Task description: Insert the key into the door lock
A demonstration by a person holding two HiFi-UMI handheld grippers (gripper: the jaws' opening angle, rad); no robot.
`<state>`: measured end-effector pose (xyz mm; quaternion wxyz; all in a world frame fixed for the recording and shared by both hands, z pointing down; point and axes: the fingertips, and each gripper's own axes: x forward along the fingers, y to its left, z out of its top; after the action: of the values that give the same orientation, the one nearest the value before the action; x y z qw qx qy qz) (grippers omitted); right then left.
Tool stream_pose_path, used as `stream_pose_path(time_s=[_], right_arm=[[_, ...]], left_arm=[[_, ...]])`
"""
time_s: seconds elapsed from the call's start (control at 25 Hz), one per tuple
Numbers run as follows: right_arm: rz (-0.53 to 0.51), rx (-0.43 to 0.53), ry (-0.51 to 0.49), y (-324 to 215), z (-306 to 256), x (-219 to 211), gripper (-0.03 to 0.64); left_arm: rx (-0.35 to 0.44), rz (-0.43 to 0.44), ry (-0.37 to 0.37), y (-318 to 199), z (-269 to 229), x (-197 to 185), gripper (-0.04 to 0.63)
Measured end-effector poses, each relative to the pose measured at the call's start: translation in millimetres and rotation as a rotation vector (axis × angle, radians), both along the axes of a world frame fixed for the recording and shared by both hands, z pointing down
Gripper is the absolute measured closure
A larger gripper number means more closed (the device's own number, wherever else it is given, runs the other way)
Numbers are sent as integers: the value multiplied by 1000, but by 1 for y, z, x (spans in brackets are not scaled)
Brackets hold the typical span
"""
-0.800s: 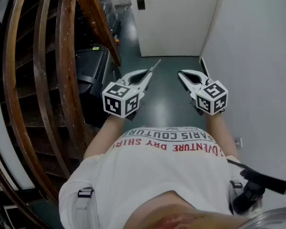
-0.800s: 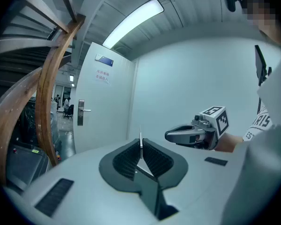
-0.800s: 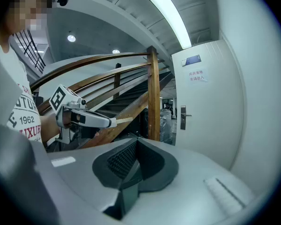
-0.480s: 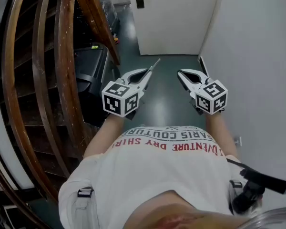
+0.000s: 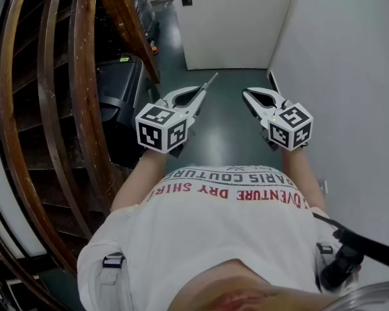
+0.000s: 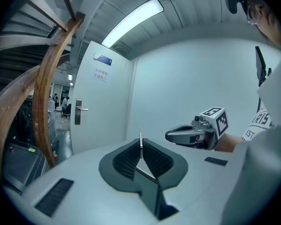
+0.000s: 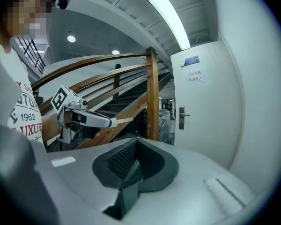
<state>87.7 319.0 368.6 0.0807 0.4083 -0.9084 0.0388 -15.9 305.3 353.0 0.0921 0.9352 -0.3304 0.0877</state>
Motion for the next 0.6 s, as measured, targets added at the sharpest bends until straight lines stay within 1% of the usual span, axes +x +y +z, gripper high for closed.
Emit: stream_pose_path(time_s=[0.16, 0.32, 0.44, 0.52, 0.6], right_arm=[[-4, -19, -31, -18, 29, 13, 614], [-5, -23, -45, -58, 79, 25, 614], [-11, -42, -41, -109, 117, 24, 614], [-10, -62, -34, -151, 126, 21, 614], [-1, -84, -33, -201, 123, 17, 614]], left_arm=[[-14, -21, -12, -15, 25, 9, 572], [-24, -42, -12, -56, 72, 16, 572], [-34, -54, -7, -110, 107, 12, 572], [-50, -61, -3, -154, 113, 6, 572], [-77, -64, -5, -207, 112, -2, 572]])
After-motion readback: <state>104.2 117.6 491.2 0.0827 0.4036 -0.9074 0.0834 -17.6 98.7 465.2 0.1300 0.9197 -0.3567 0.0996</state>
